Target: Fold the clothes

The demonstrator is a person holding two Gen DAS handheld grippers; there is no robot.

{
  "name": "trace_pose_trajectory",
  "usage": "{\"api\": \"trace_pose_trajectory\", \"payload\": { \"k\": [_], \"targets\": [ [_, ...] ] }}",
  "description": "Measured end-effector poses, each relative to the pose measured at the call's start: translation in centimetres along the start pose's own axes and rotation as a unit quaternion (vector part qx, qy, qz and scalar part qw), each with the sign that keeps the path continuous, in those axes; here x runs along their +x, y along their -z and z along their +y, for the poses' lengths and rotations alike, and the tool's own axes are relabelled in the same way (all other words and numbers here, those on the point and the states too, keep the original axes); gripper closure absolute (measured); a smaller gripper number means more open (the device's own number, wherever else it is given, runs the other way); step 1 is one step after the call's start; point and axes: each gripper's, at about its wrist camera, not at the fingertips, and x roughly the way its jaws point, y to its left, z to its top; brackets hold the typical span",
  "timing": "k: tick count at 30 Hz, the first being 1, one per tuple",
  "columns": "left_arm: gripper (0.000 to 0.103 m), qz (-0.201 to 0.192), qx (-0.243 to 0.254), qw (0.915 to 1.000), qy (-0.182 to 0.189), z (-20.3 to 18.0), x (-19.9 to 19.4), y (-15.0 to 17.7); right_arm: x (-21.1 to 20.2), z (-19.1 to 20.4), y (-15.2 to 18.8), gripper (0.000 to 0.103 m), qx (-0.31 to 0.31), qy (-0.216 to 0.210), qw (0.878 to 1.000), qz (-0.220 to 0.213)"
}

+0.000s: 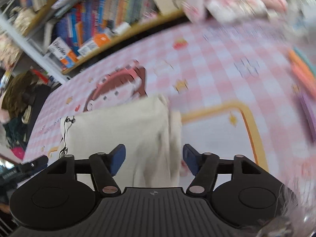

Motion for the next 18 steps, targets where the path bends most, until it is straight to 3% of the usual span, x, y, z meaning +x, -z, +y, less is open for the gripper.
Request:
{"api": "trace_pose_trajectory", "payload": {
  "k": [4, 11, 18],
  "targets": [
    [0.033, 0.039, -0.026, 0.9982, 0.038, 0.7, 0.9, -0.1, -0.4, -1.9, 1.2, 0.037, 0.076, -0.027, 0.996, 0.026],
    [0.031, 0.065, -0.043, 0.9965, 0.03, 2.0, 2.5, -1.0, 0.2, -2.6, 1.8, 0.036, 0.1, -0.051, 0.992, 0.052],
    [0.032, 0.05, -0.074, 0.9949, 0.048, 2.8, 2.3, 0.0, 1.0, -2.3, 1.9, 0.039, 0.117, -0.067, 0.99, 0.048]
  ]
}}
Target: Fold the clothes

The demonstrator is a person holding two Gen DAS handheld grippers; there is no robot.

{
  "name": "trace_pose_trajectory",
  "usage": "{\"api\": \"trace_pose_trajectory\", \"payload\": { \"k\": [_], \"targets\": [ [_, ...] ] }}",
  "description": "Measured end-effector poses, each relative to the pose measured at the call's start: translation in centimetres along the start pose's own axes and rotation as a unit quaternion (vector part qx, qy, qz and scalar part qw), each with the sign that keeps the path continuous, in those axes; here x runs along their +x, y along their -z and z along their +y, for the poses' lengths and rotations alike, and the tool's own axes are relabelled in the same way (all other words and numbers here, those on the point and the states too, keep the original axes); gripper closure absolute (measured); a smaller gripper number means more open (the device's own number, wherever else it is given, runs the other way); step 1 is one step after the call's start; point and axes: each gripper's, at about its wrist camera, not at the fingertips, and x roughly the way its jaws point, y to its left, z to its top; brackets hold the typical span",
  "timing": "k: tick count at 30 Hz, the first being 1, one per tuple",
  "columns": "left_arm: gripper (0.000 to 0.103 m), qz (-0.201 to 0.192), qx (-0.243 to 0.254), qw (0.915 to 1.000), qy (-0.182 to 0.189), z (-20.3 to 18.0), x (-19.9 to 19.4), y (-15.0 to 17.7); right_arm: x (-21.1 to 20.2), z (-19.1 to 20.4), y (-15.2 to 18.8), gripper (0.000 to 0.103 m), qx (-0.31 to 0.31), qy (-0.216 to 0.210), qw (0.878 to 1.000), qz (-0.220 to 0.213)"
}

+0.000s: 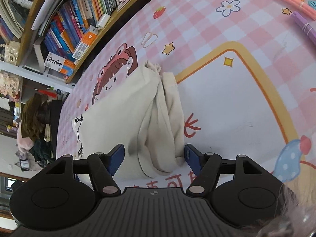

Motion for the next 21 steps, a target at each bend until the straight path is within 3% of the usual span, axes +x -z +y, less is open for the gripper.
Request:
{"api": "trace_pose_trajectory", "payload": {
  "k": [5, 8, 13, 17, 20, 21],
  "targets": [
    [0.036, 0.001, -0.033, 0.9991, 0.026, -0.4, 0.6, 0.4, 0.7, 1.0, 0.1, 0.052, -0.028, 0.02, 0.999, -0.012],
    [0.064, 0.013, -0.036, 0.999, 0.024, -1.3, 1.4, 0.7, 1.1, 2.0, 0.4, 0.06, -0.067, 0.047, 0.997, -0.013],
    [0.086, -0.004, 0.008, 0.9997, -0.023, -3.8, 0.8, 0.6, 0.5, 3.6, 1.5, 0.08, -0.13, 0.043, 0.989, -0.048],
    [0.086, -0.018, 0.108, 0.9923, -0.058, -6.5, 0.0, 0.9, -0.6, 6.9, 4.1, 0.082, -0.282, 0.055, 0.953, -0.097],
    [0.084, -0.003, 0.081, 0.9957, -0.046, -5.4, 0.4, 0.4, -0.1, 6.5, 3.9, 0.08, -0.268, 0.064, 0.958, -0.078],
    [0.08, 0.002, 0.065, 0.9971, -0.039, -4.9, 0.4, 0.2, 0.2, 5.9, 3.4, 0.079, -0.242, 0.063, 0.966, -0.068]
  ]
}}
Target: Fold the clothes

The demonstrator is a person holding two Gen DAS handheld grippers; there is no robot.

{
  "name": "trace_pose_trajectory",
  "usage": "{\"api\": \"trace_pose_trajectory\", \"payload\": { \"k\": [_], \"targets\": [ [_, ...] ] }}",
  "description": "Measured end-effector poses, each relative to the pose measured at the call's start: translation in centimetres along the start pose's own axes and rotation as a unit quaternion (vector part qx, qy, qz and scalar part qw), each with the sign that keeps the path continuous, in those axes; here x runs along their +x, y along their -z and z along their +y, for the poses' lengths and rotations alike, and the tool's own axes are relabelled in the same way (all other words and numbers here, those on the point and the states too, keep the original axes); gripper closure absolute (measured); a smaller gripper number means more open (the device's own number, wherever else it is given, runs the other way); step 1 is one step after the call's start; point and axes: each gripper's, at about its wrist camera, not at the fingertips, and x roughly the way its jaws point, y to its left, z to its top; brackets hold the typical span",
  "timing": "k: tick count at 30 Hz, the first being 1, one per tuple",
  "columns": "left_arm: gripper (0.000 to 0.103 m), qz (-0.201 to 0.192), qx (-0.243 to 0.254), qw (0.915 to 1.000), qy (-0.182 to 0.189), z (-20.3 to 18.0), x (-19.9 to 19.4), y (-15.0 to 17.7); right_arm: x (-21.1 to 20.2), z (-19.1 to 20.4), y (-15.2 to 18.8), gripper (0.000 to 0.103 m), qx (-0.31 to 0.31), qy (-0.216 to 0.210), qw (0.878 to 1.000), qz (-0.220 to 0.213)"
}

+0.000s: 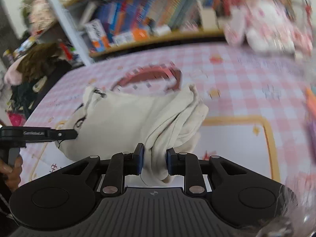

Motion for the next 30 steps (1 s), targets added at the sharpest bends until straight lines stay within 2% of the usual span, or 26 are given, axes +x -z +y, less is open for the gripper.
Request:
{"api": "trace_pose_trajectory", "payload": {
  "k": [2, 5, 8, 10, 15, 17, 19, 21, 23, 25, 26, 28, 30],
  "targets": [
    [0.077, 0.014, -0.043, 0.9986, 0.026, 1.5, 0.1, -0.2, 0.6, -2.0, -0.3, 0.07, 0.076, -0.013, 0.997, 0.021],
    [0.071, 0.026, -0.078, 0.9953, 0.052, 3.1, 0.4, -0.5, 1.0, -4.8, -0.4, 0.055, 0.178, -0.033, 0.983, 0.033],
    [0.062, 0.03, -0.103, 0.9924, 0.061, 4.1, 1.1, -0.7, 1.8, -6.4, -0.5, 0.053, 0.251, -0.045, 0.965, 0.056],
    [0.058, 0.038, -0.114, 0.9904, 0.068, 4.4, 1.7, -0.9, 2.2, -6.7, -0.3, 0.053, 0.271, -0.05, 0.959, 0.063],
    [0.06, 0.045, -0.119, 0.9883, 0.083, 4.1, 2.7, -1.1, 2.6, -5.4, -0.6, 0.054, 0.236, -0.045, 0.969, 0.061],
    [0.062, 0.042, -0.118, 0.989, 0.078, 3.7, 2.7, -1.0, 3.0, -4.7, -0.9, 0.066, 0.204, -0.036, 0.976, 0.059],
    [0.075, 0.042, -0.113, 0.9906, 0.066, 3.2, 2.5, -0.8, 3.0, -3.8, -0.9, 0.071, 0.163, -0.023, 0.985, 0.05],
    [0.083, 0.026, -0.095, 0.9932, 0.062, 2.4, 1.8, -0.4, 3.0, -2.9, -0.8, 0.077, 0.122, -0.011, 0.992, 0.04],
    [0.084, 0.006, -0.049, 0.9971, 0.058, 1.0, 0.8, 0.1, 2.4, -1.6, -0.6, 0.082, 0.056, 0.003, 0.998, 0.015],
    [0.083, 0.009, -0.014, 0.9984, 0.054, 0.2, 0.6, 0.5, 1.7, -0.3, 0.0, 0.083, -0.022, 0.018, 1.0, -0.011],
    [0.083, 0.017, -0.013, 0.9983, 0.055, 0.4, 0.9, 0.5, 1.6, -0.2, 0.2, 0.083, -0.035, 0.022, 0.999, -0.014],
    [0.077, 0.031, -0.038, 0.9968, 0.063, 1.5, 1.4, 0.3, 1.8, -1.0, 0.4, 0.081, -0.016, 0.022, 1.0, -0.005],
    [0.071, 0.039, -0.065, 0.9944, 0.073, 2.3, 1.7, 0.0, 2.1, -2.4, 0.3, 0.076, 0.038, 0.011, 0.999, 0.009]
  ]
}}
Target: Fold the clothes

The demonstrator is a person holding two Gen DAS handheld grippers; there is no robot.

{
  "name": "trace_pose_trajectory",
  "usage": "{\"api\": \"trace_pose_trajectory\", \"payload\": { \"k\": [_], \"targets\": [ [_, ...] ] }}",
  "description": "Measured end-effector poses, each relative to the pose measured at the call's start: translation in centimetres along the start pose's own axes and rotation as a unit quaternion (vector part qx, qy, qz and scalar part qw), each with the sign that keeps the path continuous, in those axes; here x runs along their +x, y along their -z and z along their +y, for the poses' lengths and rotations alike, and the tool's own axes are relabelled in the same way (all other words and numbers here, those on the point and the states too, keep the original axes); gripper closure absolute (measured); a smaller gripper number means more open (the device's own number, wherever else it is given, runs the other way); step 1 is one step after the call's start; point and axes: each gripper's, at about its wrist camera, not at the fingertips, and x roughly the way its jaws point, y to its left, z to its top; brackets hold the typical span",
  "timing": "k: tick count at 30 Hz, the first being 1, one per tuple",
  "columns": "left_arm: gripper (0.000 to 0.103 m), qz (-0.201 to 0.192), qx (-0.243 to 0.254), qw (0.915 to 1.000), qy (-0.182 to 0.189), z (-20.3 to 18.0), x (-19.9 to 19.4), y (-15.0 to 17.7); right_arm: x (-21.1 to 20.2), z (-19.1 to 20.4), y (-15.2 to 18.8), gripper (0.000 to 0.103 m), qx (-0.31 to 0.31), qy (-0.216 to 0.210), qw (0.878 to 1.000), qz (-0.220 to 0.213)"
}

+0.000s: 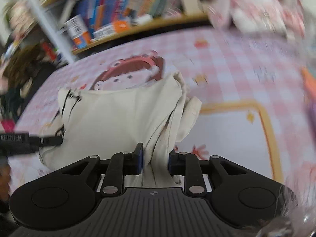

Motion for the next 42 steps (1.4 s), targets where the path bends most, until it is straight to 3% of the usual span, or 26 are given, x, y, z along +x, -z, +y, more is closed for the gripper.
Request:
{"api": "trace_pose_trajectory", "payload": {
  "k": [3, 10, 15, 17, 19, 21, 25, 33, 42],
  "targets": [
    [0.058, 0.006, -0.008, 0.9999, 0.0, 0.5, 0.3, -0.3, 0.2, -1.6, -0.3, 0.063, 0.067, -0.012, 0.998, 0.019],
    [0.052, 0.014, -0.031, 0.9991, 0.026, 1.1, 1.0, -0.9, 0.0, -3.2, -0.4, 0.061, 0.163, -0.035, 0.986, 0.032],
    [0.052, 0.011, -0.04, 0.9987, 0.029, 0.8, 1.4, -0.9, 0.2, -2.4, -0.8, 0.062, 0.141, -0.025, 0.989, 0.041],
    [0.055, 0.008, -0.039, 0.9989, 0.025, 0.6, 1.5, -0.8, 0.6, -2.1, -0.8, 0.072, 0.132, -0.026, 0.99, 0.044],
    [0.057, 0.005, -0.035, 0.9992, 0.021, 0.3, 1.5, -0.7, 0.8, -1.9, -0.7, 0.076, 0.127, -0.027, 0.991, 0.044],
    [0.072, 0.01, -0.033, 0.9993, 0.016, 0.3, 1.7, -0.6, 0.9, -1.8, -0.7, 0.079, 0.12, -0.028, 0.991, 0.044],
    [0.084, 0.009, -0.025, 0.9995, 0.019, 0.2, 1.6, -0.6, 0.6, -1.5, -1.0, 0.082, 0.107, -0.032, 0.993, 0.039],
    [0.086, -0.013, -0.004, 0.9993, 0.036, -0.9, 0.0, -0.6, -1.3, 0.6, -1.0, 0.084, 0.05, -0.024, 0.998, 0.01],
    [0.086, -0.018, -0.003, 0.9984, 0.054, -1.3, -0.8, -1.3, -2.2, 1.1, -1.7, 0.084, 0.033, -0.029, 0.999, 0.001]
  ]
}}
